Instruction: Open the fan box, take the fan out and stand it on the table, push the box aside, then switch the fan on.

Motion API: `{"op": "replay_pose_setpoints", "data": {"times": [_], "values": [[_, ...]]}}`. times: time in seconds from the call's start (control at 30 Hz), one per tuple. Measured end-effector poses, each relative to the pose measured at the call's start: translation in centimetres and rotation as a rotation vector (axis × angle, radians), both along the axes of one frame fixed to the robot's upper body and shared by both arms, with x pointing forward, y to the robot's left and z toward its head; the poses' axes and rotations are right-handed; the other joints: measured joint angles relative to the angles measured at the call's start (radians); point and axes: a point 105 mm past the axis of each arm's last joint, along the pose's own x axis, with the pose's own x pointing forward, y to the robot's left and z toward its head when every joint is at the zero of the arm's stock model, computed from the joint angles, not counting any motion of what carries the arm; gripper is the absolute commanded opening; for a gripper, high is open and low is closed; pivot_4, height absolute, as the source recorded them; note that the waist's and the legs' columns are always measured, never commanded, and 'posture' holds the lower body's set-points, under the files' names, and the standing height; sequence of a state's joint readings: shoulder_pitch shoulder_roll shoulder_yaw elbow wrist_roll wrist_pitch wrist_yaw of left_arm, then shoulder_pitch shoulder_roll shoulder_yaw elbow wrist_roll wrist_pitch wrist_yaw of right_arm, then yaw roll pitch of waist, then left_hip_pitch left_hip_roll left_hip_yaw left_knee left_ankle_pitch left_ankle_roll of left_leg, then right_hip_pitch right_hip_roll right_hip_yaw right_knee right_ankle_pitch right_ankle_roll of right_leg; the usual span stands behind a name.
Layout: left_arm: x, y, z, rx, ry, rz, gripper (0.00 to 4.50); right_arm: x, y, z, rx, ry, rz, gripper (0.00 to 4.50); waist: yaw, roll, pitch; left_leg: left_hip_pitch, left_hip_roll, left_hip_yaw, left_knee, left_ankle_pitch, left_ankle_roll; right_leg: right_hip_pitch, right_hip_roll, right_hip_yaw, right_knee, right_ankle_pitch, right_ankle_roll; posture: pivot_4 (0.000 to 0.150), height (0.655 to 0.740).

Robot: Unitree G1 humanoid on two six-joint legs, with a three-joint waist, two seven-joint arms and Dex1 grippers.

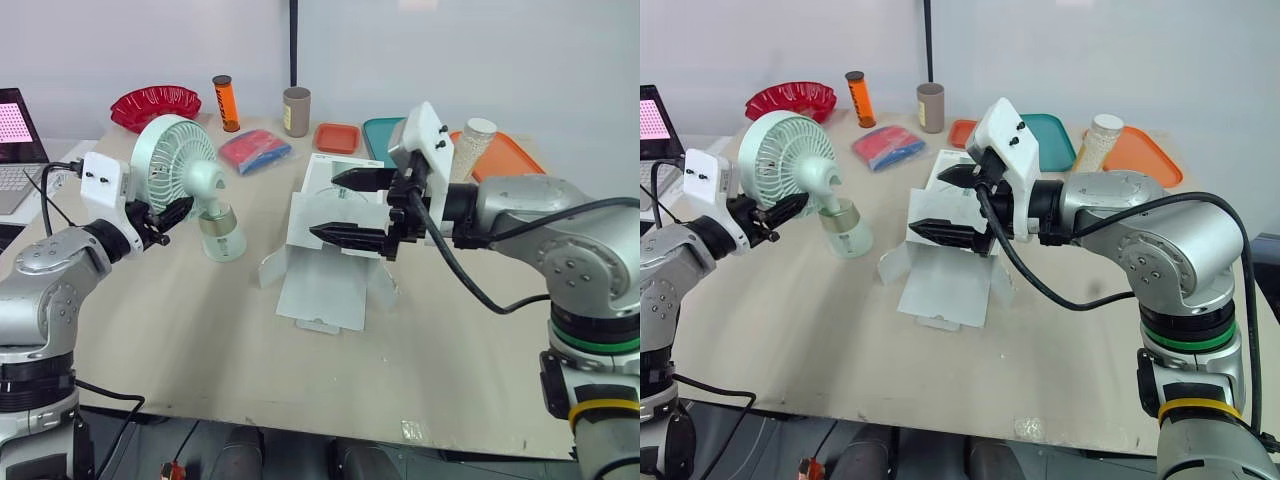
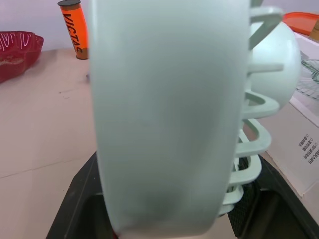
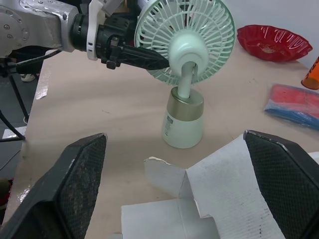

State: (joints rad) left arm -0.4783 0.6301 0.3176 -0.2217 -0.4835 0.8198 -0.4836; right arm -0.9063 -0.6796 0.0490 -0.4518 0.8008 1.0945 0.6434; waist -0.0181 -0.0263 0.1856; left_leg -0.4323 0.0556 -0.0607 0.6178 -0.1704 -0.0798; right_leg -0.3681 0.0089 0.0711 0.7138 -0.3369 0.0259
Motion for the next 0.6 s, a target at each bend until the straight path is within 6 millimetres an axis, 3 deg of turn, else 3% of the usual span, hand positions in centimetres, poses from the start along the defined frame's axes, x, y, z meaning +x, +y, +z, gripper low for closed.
{"op": "replay_pose_setpoints", "data": {"times": [0.6], "values": [[0.51,0.19,0.46,0.014,0.008,-0.008,2.04,-0.43,0.28,-0.07,-0.006,0.000,0.016,4.50,0.000,0.000,0.000,0.000,0.000,0.000,0.000,0.000,0.000,0.000,0.000,0.000,-0.001,0.000,0.000,0.150,0.7400]]}}
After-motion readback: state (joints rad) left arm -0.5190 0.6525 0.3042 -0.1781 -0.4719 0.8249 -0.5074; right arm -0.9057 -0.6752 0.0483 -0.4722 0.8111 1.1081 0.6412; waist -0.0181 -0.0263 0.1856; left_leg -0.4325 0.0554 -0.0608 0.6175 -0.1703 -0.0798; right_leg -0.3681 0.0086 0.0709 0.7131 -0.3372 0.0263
